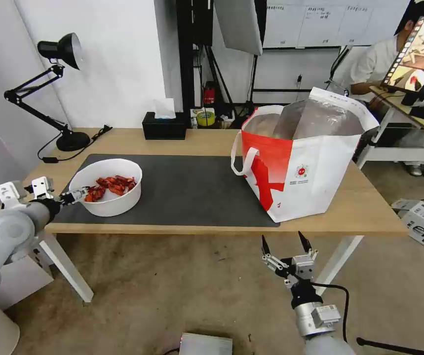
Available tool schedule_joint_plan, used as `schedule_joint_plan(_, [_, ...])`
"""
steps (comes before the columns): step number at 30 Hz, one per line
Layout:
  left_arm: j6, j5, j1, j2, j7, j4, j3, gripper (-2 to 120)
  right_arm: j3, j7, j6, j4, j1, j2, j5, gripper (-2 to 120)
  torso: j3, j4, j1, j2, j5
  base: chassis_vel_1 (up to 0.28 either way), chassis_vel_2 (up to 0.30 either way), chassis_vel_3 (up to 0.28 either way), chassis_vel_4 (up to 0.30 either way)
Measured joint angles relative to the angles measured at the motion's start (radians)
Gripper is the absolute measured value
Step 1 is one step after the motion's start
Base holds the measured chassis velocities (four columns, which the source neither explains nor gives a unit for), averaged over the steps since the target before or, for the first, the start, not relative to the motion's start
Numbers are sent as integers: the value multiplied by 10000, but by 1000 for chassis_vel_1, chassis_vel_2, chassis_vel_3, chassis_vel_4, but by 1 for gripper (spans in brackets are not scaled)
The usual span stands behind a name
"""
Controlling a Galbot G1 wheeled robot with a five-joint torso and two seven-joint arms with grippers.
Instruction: Pick up the trash from the table and place it into the takeout bag.
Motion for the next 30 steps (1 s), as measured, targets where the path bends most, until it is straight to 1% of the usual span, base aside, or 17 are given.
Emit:
schedule_joint_plan(2, [232, -255, -205, 42, -187, 73, 114, 94, 10, 5, 0, -14, -2, 5, 3, 100, 0, -1, 0, 0, 0, 0, 0, 0, 0])
schedule_joint_plan(3, [232, -255, -205, 42, -187, 73, 114, 94, 10, 5, 0, -14, -2, 5, 3, 100, 0, -1, 0, 0, 0, 0, 0, 0, 0])
schedule_joint_plan(6, [450, -471, -450, 96, -372, 189, 328, 81, 17, 13, 0, -50, 16, 31, 6, 100, 0, 0, 0, 0, 0, 0, 0, 0, 0])
schedule_joint_plan(7, [450, -471, -450, 96, -372, 189, 328, 81, 17, 13, 0, -50, 16, 31, 6, 100, 0, 0, 0, 0, 0, 0, 0, 0, 0])
schedule_joint_plan(10, [495, -498, -639, 118, -425, 318, 520, 67, 17, 19, 0, -78, 37, 57, 7, 100, 0, 0, 0, 0, 0, 0, 0, 0, 0])
schedule_joint_plan(11, [495, -498, -639, 118, -425, 318, 520, 67, 17, 19, 0, -78, 37, 57, 7, 100, 0, 0, 0, 0, 0, 0, 0, 0, 0])
schedule_joint_plan(13, [501, -502, -758, 136, -428, 418, 658, 56, 17, 23, 1, -94, 40, 63, 7, 100, 0, 0, 0, 0, 0, 0, 0, 0, 0])
schedule_joint_plan(14, [501, -501, -791, 136, -431, 443, 694, 53, 17, 23, 1, -98, 40, 64, 7, 100, 0, -1, 0, 0, 0, 0, 0, 0, 0])
schedule_joint_plan(15, [501, -501, -791, 136, -431, 443, 694, 53, 17, 23, 1, -98, 40, 64, 7, 100, 0, -1, 0, 0, 0, 0, 0, 0, 0])
schedule_joint_plan(18, [501, -499, -879, 139, -436, 494, 805, 38, 17, 27, 3, -129, 47, 69, 8, 100, 0, 0, 0, 0, 0, 0, 0, 0, 0])
schedule_joint_plan(19, [501, -499, -879, 139, -436, 494, 805, 38, 17, 27, 3, -129, 47, 69, 8, 100, 0, 0, 0, 0, 0, 0, 0, 0, 0])
schedule_joint_plan(22, [501, -484, -916, 140, -448, 499, 857, 23, 12, 30, 4, -133, 53, 77, 8, 100, 0, 0, 0, 0, 0, 0, 0, 0, 0])
schedule_joint_plan(23, [501, -484, -916, 140, -448, 499, 857, 23, 12, 30, 4, -133, 53, 77, 8, 100, 0, 0, 0, 0, 0, 0, 0, 0, 0])
schedule_joint_plan(25, [501, -469, -925, 148, -467, 499, 879, 13, 8, 31, 4, -136, 63, 78, 6, 100, 0, 0, 0, 0, 0, 0, 0, 0, 0])
schedule_joint_plan(27, [501, -464, -931, 150, -467, 497, 887, 10, 7, 31, 5, -137, 69, 78, 6, 100, 0, 0, 0, 0, 0, 0, 0, 0, 0])
schedule_joint_plan(29, [498, -449, -940, 157, -463, 482, 901, 0, -2, 32, 5, -139, 79, 74, 5, 100, 0, 0, 0, 0, 0, 0, 0, 0, 0])
schedule_joint_plan(30, [498, -448, -940, 157, -463, 481, 901, 0, -2, 33, 5, -139, 79, 73, 5, 100, 0, 0, 0, 0, 0, 0, 0, 0, 0])
